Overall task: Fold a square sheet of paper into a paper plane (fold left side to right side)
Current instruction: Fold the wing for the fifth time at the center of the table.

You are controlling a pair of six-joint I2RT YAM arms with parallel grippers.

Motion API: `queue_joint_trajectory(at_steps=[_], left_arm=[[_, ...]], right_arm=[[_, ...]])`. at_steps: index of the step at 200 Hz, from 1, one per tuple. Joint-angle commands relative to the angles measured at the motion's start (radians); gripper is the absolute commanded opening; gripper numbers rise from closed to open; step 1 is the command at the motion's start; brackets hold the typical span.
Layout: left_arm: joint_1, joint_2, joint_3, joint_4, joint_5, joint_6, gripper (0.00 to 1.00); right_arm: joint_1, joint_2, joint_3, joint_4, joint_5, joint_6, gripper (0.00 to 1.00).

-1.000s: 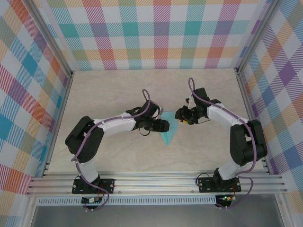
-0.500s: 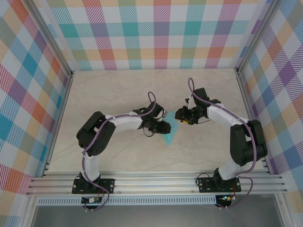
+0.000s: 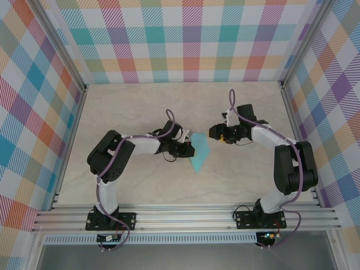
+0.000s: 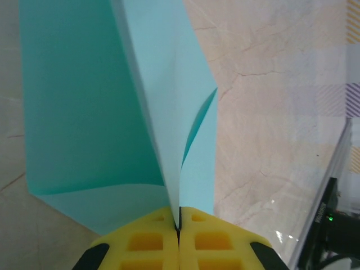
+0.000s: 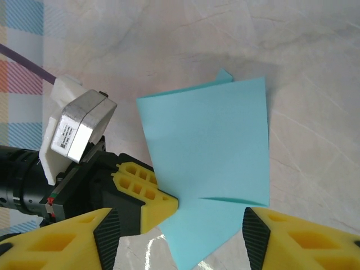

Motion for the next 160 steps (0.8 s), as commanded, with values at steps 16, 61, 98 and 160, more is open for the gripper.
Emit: queue_joint_trajectory(at_steps=[16, 61, 98, 160], left_arm=[[0.04, -0.026, -0.021, 0.049, 0.193, 0.105, 0.0], [0.062, -0.028, -0.038, 0.034, 0.248, 0.139, 0.0], [0.067, -0.026, -0.045, 0.049, 0.267, 0.137, 0.0], [0.071, -0.029, -0.049, 0.047, 0.263, 0.139, 0.0]], right_arm=[[-0.003, 0.108, 0.022, 0.108, -0.149, -0.082, 0.63], [-0.009, 0.194, 0.057, 0.127, -0.167, -0.098, 0.63], [-0.015, 0.24, 0.057, 0.133, -0.214, -0.107, 0.62], [-0.044, 0.24, 0.028, 0.139, -0.178, -0.104, 0.66]])
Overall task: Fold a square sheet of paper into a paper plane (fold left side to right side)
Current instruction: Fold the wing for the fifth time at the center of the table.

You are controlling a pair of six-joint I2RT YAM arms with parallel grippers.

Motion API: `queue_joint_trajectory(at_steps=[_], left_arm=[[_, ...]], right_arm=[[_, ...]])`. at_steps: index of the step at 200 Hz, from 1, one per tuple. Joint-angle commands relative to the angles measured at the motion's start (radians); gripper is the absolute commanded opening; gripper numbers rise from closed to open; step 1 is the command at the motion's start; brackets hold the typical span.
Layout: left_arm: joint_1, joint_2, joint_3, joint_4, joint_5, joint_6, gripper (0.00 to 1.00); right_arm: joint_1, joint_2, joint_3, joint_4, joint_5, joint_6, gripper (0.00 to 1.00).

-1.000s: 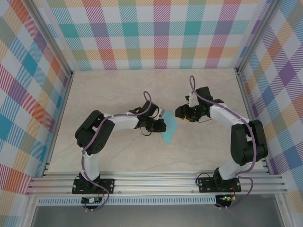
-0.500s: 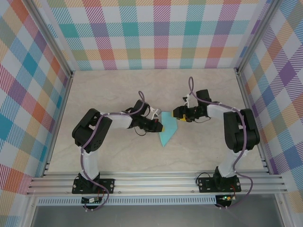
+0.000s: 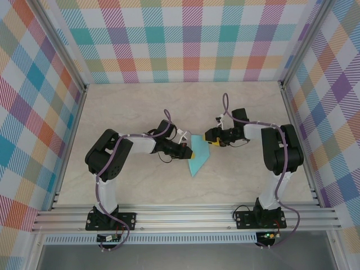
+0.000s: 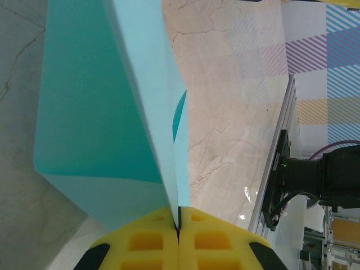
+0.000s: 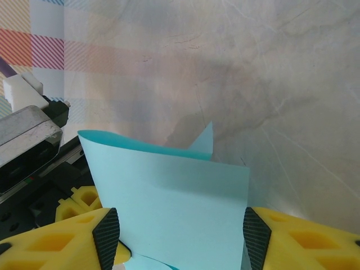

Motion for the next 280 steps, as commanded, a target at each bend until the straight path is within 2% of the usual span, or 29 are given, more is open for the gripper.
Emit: queue_joint_trajectory(at_steps=[1, 26, 58, 105, 140, 171, 188, 203, 230, 251, 280], left_arm=[[0.017, -0.028, -0.011, 0.019, 0.025, 0.026, 0.0], [0.017, -0.027, -0.012, 0.023, 0.029, 0.025, 0.0], [0.017, -0.018, -0.008, 0.023, 0.035, 0.024, 0.0], [0.017, -0.005, -0.004, 0.025, 0.041, 0.022, 0.0], [0.017, -0.002, -0.002, 0.021, 0.037, 0.024, 0.0], [0.018, 0.004, 0.004, 0.005, 0.017, 0.031, 0.0], [0.02, -0.001, 0.012, -0.027, -0.011, 0.046, 0.13], [0.027, -0.03, 0.017, -0.074, -0.061, 0.07, 0.38], [0.052, -0.145, 0.018, -0.199, -0.211, 0.123, 0.6], [0.067, -0.255, 0.018, -0.299, -0.357, 0.155, 0.7], [0.034, -0.414, 0.009, -0.419, -0.494, 0.209, 0.68]], right_arm=[[-0.027, -0.011, -0.005, 0.018, -0.003, -0.034, 0.66], [-0.035, -0.025, -0.012, 0.01, -0.027, -0.034, 0.68], [-0.032, -0.003, -0.045, 0.082, -0.143, 0.016, 0.62], [-0.014, 0.021, -0.055, 0.092, -0.195, 0.032, 0.53], [-0.013, 0.02, -0.063, 0.095, -0.202, 0.036, 0.38], [-0.013, 0.004, -0.073, 0.085, -0.17, 0.028, 0.19], [-0.013, -0.001, -0.077, 0.087, -0.169, 0.038, 0.0], [-0.01, -0.018, -0.085, 0.089, -0.149, 0.062, 0.0], [-0.003, -0.059, -0.092, 0.076, -0.1, 0.124, 0.0], [0.003, -0.081, -0.088, 0.054, -0.064, 0.168, 0.0], [0.013, -0.097, -0.064, 0.01, -0.028, 0.231, 0.0]])
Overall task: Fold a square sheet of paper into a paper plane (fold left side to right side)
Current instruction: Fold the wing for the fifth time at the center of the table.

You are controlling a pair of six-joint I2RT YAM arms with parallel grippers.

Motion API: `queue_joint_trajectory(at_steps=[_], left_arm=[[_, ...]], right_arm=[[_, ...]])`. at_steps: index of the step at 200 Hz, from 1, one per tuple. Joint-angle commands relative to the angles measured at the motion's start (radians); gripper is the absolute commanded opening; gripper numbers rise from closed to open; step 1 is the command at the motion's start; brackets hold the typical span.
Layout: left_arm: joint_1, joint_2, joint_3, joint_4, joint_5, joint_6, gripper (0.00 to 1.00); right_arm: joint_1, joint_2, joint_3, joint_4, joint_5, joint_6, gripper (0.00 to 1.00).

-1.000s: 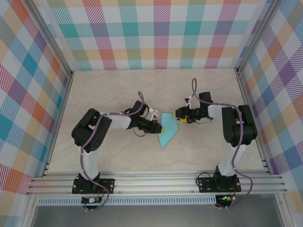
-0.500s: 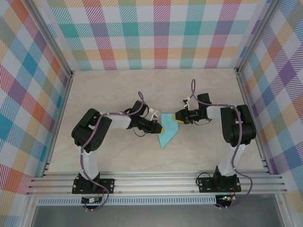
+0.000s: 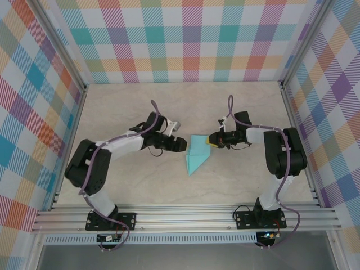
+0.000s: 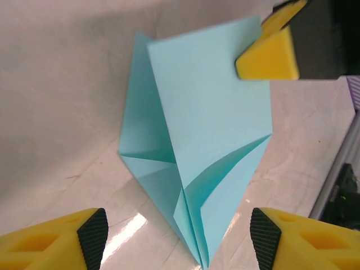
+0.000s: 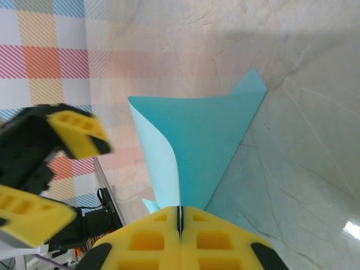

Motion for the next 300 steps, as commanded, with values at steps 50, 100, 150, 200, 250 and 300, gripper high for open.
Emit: queue_joint_trajectory(at_steps=[50, 100, 150, 200, 250, 300], left_arm=[[-0.279, -0.091, 0.043, -0.203, -0.307, 0.087, 0.68], [-0.439, 0.071, 0.153, -0.23, -0.582, 0.08, 0.73], [-0.537, 0.204, 0.258, -0.298, -0.8, 0.113, 0.74], [-0.566, 0.295, 0.322, -0.343, -0.88, 0.129, 0.68], [-0.567, 0.324, 0.327, -0.352, -0.901, 0.124, 0.57], [-0.569, 0.332, 0.338, -0.352, -0.883, 0.13, 0.49]], right_arm=[[0.03, -0.027, 0.08, -0.12, 0.078, 0.067, 0.0], [0.035, -0.018, 0.082, -0.147, 0.098, 0.064, 0.0], [0.036, -0.012, 0.085, -0.148, 0.095, 0.062, 0.0], [0.036, -0.006, 0.085, -0.147, 0.095, 0.061, 0.0], [0.036, 0.005, 0.088, -0.155, 0.099, 0.055, 0.0], [0.035, 0.02, 0.091, -0.169, 0.115, 0.043, 0.0]])
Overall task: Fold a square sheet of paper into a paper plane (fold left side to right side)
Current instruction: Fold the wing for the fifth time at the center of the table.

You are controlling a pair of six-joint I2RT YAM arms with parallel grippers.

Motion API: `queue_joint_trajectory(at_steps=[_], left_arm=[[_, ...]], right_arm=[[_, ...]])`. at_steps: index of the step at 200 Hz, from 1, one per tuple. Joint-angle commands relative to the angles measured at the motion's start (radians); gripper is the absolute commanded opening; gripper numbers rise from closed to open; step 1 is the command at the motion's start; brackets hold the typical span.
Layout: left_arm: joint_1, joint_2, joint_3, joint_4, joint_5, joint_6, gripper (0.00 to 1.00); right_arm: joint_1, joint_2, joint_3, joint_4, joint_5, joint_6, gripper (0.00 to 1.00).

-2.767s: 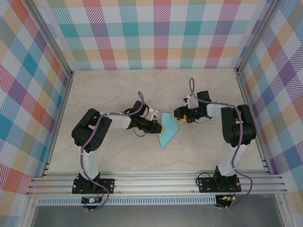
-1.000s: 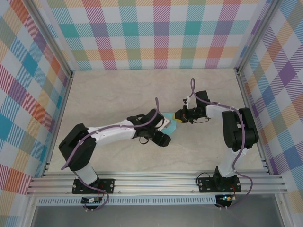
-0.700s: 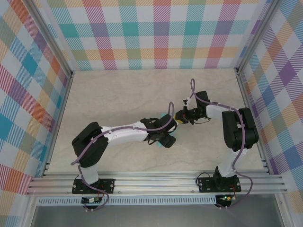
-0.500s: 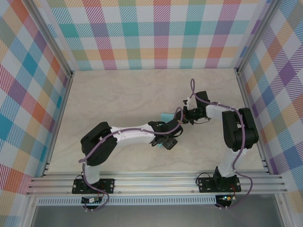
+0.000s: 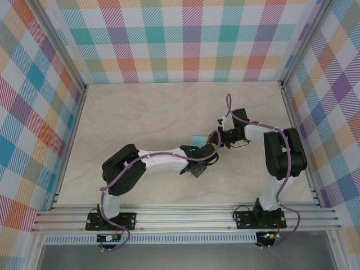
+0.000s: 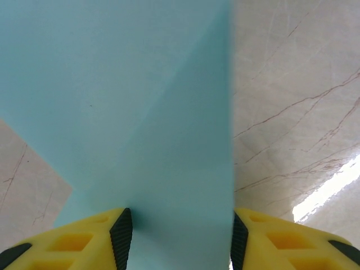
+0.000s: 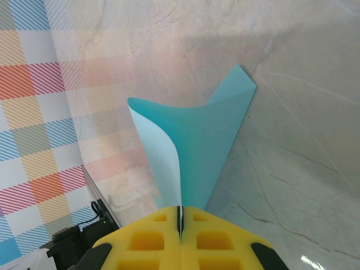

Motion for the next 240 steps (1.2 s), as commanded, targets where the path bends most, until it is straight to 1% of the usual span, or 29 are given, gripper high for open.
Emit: queue_joint_trajectory(at_steps=[1, 42, 83, 95, 130, 200, 220, 240], left_arm=[[-0.009, 0.018, 0.031, -0.022, -0.004, 0.01, 0.49], [-0.02, 0.013, 0.042, -0.026, -0.016, 0.012, 0.49], [-0.021, -0.001, 0.037, -0.02, -0.017, 0.012, 0.52], [-0.02, 0.005, 0.039, -0.02, -0.017, 0.012, 0.49], [-0.02, 0.011, 0.038, -0.02, -0.015, 0.013, 0.34], [-0.015, 0.0, 0.021, 0.002, -0.014, -0.011, 0.18], [0.007, -0.023, -0.003, 0.027, 0.021, -0.038, 0.12], [0.041, -0.068, -0.033, 0.066, 0.083, -0.065, 0.08]], right_arm=[[0.005, 0.03, 0.025, -0.028, 0.005, -0.019, 0.0], [0.007, 0.037, 0.029, -0.04, 0.017, -0.026, 0.0], [0.006, 0.038, 0.037, -0.049, 0.02, -0.027, 0.0], [0.006, 0.039, 0.038, -0.052, 0.02, -0.028, 0.0], [0.006, 0.041, 0.039, -0.055, 0.023, -0.029, 0.0], [0.006, 0.036, 0.048, -0.077, 0.021, -0.051, 0.0], [0.005, 0.021, 0.052, -0.086, 0.028, -0.064, 0.03], [-0.001, -0.005, 0.052, -0.085, 0.029, -0.064, 0.11]])
